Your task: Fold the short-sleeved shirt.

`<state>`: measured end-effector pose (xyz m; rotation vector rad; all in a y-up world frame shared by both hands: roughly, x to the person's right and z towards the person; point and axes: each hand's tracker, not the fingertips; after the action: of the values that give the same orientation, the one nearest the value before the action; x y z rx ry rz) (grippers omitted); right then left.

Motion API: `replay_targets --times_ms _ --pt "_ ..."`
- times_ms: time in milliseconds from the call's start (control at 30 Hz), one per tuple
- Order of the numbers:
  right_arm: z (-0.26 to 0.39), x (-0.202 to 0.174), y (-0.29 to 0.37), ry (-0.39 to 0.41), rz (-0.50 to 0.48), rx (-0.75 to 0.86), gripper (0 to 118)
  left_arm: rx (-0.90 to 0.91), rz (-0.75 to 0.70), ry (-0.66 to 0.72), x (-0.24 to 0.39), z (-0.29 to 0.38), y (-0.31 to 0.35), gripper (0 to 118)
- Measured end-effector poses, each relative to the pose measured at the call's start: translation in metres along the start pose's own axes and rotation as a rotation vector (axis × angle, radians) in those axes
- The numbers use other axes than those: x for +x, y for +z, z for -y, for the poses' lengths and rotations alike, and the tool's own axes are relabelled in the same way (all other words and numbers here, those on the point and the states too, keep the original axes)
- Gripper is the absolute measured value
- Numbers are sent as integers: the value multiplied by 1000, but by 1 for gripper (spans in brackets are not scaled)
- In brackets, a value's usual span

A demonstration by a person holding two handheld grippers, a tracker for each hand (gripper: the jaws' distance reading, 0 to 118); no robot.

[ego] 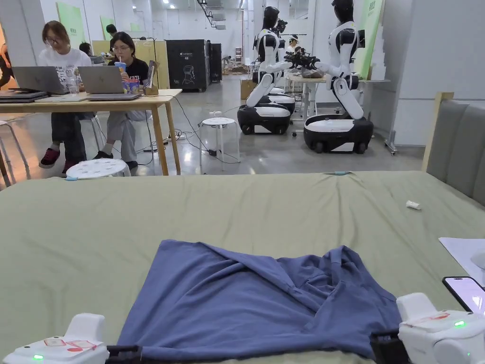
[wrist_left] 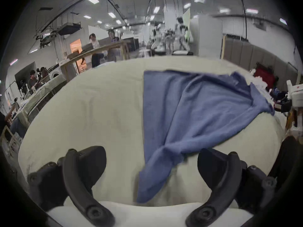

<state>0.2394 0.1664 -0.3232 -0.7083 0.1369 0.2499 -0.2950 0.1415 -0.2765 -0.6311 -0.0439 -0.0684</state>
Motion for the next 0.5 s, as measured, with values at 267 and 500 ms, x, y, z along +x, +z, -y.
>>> replay_targets --times_ms 267,500 --pt "-44 -2 5 18 89 100 0 77 -77 -29 16 -47 -4 0" --pt "-49 -5 8 19 72 100 0 72 -21 42 15 -58 -12 0"
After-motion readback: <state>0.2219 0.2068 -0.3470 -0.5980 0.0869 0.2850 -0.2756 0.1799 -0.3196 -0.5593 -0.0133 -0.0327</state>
